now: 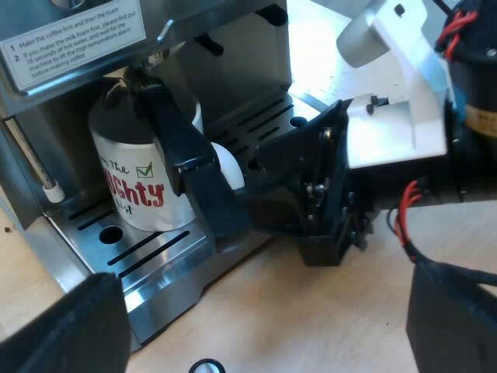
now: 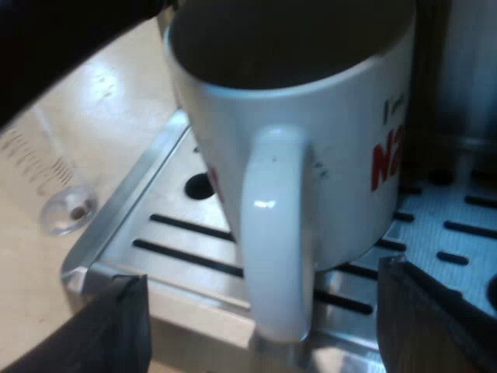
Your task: Remove mug from coffee machine
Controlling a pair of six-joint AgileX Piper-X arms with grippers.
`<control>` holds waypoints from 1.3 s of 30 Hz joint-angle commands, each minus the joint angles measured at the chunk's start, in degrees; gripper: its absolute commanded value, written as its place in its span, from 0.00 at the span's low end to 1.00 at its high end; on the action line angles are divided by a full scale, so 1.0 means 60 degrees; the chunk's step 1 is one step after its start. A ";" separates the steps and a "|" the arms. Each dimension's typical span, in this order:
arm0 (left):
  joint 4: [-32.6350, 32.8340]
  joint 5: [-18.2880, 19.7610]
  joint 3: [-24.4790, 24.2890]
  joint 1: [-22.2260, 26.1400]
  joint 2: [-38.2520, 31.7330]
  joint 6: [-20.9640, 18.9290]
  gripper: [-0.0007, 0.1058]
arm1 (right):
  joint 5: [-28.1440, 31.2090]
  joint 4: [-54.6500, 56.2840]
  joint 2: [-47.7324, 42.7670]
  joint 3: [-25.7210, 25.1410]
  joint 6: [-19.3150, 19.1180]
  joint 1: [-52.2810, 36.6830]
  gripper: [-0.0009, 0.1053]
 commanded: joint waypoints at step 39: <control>-0.0162 -0.0041 -0.0058 -0.0042 0.0025 0.0067 0.73 | 0.0165 -0.2723 0.1444 -0.0011 -0.1263 -0.0463 0.60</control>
